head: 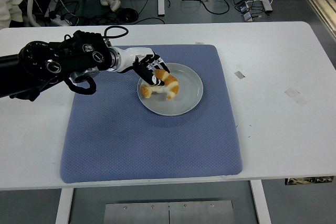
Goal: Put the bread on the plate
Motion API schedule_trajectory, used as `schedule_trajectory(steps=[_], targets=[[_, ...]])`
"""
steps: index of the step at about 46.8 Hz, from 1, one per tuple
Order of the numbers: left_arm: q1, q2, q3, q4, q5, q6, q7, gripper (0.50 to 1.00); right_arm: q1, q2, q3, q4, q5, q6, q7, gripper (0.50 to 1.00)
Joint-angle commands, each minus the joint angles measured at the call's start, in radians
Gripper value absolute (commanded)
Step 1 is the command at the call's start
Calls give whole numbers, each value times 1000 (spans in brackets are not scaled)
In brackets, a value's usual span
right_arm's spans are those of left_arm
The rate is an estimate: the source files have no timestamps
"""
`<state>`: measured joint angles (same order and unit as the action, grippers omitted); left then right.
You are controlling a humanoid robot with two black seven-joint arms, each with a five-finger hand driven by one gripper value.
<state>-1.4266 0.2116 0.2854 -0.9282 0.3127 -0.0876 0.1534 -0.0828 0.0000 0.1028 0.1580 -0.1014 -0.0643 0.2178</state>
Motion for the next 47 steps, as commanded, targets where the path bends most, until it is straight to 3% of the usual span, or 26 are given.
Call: schedule_trajectory(steps=[1, 38, 47], targets=[[-2, 0, 0, 0, 0, 0, 0, 500, 0, 0, 0, 0, 0, 0, 0, 1000], [-8, 2, -2, -1, -18, -4, -2, 775, 0, 0, 0, 0, 0, 0, 0, 1000], [-8, 2, -3, -1, -18, -4, -2, 801, 0, 0, 0, 0, 0, 0, 0, 1000]])
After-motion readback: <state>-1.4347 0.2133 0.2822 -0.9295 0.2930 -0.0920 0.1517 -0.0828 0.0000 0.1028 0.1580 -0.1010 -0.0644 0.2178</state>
